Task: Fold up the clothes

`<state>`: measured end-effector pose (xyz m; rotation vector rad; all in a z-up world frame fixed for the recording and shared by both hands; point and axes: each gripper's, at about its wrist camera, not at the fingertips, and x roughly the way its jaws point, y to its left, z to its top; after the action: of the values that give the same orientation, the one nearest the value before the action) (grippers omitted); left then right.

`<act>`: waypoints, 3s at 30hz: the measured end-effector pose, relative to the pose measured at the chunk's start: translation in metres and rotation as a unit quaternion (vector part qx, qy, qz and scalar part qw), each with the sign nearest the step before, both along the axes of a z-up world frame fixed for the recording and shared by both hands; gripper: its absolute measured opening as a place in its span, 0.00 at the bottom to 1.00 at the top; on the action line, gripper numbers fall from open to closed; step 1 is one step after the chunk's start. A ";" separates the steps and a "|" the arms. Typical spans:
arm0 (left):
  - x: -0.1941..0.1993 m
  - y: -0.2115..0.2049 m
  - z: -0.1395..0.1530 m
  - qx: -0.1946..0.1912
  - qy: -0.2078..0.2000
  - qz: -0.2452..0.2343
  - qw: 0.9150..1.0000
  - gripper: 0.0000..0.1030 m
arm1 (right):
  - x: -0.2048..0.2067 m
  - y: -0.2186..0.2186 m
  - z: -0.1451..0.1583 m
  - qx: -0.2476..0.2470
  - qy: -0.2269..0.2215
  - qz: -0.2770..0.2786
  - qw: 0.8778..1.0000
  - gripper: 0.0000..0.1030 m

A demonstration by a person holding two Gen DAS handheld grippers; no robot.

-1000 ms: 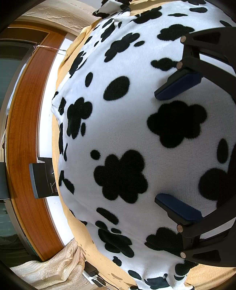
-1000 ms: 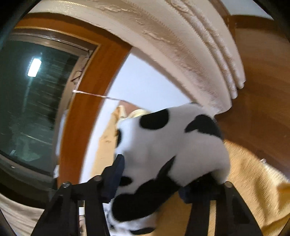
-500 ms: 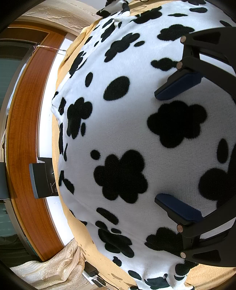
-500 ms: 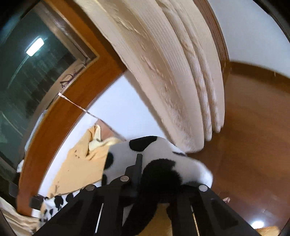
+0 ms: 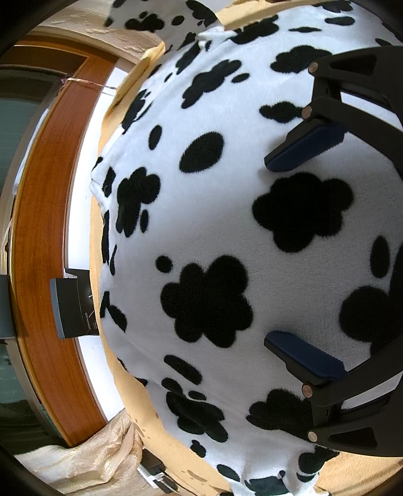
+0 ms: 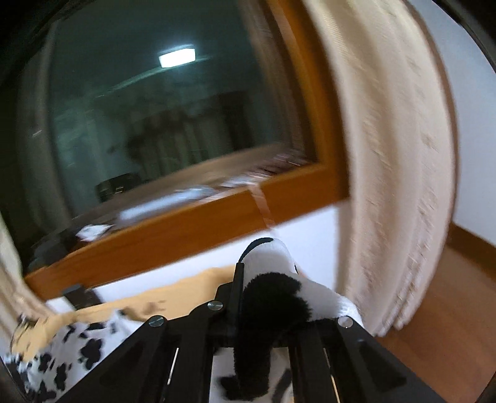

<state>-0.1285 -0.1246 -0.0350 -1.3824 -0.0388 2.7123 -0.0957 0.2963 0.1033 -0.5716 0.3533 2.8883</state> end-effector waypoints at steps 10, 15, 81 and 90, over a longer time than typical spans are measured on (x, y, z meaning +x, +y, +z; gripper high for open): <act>0.000 -0.077 0.018 0.098 0.042 0.152 0.983 1.00 | -0.028 -0.171 0.001 0.108 -0.024 0.239 0.965 0.07; -0.003 -0.087 0.013 0.105 0.030 0.168 0.980 1.00 | -0.019 -0.266 -0.039 0.224 -0.122 0.370 0.893 0.11; -0.005 -0.082 0.008 0.081 0.022 0.163 0.983 1.00 | 0.007 -0.182 -0.121 -0.330 -0.323 0.327 0.824 0.79; 0.013 -0.118 0.018 0.149 0.059 0.242 0.957 1.00 | -0.016 -0.219 -0.083 -0.332 -0.209 0.392 0.832 0.79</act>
<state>-0.1150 -0.2424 -0.0170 -1.2489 -0.8441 2.9839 -0.1116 0.0769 0.0200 -1.7983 1.3435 3.1262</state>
